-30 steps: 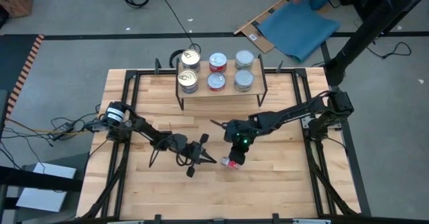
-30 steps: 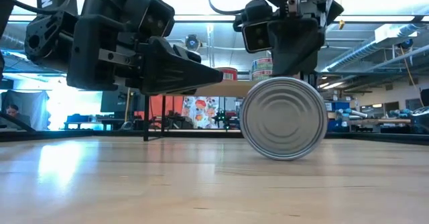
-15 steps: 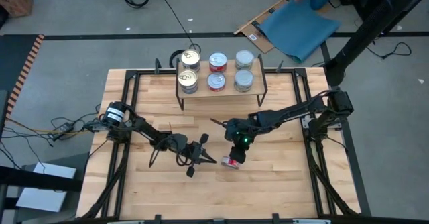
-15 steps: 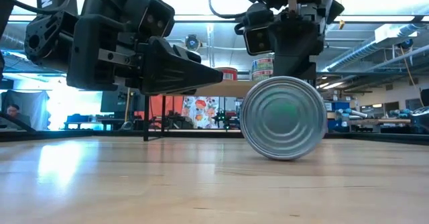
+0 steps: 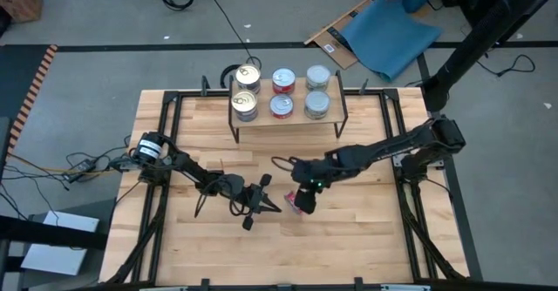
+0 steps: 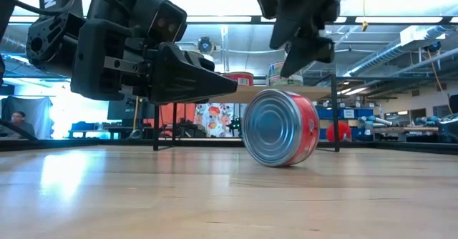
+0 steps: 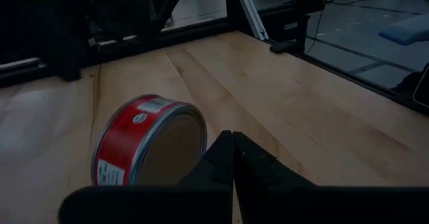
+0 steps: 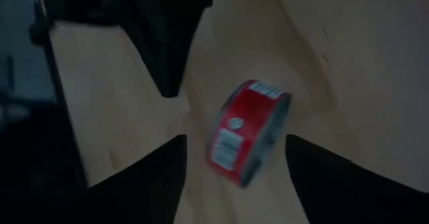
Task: Stack canned seafood by type on shelf
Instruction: Stack the red tuna on top of the other red tuna can on the shelf
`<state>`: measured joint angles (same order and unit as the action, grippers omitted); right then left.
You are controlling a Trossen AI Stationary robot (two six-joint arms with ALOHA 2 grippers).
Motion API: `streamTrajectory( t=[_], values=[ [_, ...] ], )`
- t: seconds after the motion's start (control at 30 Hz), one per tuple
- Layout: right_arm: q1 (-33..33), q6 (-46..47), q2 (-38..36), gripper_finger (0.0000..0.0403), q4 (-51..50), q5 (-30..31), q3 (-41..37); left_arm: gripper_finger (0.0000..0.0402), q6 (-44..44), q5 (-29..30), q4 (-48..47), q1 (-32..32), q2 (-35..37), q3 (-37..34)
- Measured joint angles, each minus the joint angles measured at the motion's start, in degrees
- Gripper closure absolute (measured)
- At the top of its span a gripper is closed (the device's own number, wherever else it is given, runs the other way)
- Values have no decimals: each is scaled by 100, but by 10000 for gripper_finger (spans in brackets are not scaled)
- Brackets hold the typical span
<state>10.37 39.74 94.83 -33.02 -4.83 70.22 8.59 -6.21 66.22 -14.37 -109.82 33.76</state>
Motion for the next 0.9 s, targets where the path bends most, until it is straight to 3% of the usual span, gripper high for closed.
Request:
streamTrajectory(
  t=[0.17, 0.37, 0.7, 0.9],
  values=[
    [507, 973, 32, 115, 13, 917, 14, 396, 3, 1, -10, 0, 0, -1],
    [914, 1278, 339, 112, 30, 1889, 14, 396, 7, 5, -17, 0, 0, 2],
    [1125, 1411, 922, 112, 225, 2185, 14, 396, 14, 51, -16, 0, 0, 2],
    [1128, 1395, 885, 125, 187, 2338, 17, 396, 14, 56, -20, 0, 0, 2]
  ],
)
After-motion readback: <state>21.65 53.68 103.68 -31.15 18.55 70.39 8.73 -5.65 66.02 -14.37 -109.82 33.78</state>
